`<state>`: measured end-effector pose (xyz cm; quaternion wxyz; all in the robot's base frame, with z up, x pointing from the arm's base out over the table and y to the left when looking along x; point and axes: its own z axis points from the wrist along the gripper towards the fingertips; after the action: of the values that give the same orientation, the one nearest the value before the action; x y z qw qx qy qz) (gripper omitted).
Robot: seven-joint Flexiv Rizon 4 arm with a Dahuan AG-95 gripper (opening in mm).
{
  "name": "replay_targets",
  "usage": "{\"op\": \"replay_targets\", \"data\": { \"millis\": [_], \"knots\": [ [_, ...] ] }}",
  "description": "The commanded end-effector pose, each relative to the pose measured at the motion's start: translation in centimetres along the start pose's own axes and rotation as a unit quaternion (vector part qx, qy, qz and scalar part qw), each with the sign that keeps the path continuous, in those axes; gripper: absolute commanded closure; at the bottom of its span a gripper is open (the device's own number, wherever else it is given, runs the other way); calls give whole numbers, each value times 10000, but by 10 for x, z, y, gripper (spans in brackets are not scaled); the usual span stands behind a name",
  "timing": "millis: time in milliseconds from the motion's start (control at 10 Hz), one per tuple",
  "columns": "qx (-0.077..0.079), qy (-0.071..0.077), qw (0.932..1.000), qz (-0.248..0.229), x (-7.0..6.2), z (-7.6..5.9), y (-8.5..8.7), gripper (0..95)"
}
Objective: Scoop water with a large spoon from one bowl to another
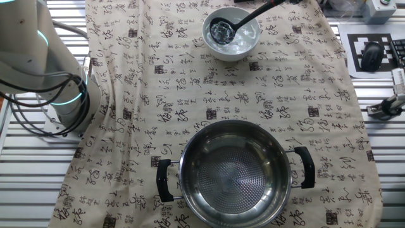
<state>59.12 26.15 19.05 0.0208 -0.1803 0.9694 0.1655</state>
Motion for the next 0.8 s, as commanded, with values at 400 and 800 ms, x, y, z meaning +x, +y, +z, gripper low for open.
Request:
{"op": "replay_targets", "data": {
  "millis": [400, 800],
  "knots": [
    [-194, 40, 9998, 96, 3, -4, 3, 950],
    [-194, 77, 9997, 84, 6, -7, 2, 950]
  ]
}}
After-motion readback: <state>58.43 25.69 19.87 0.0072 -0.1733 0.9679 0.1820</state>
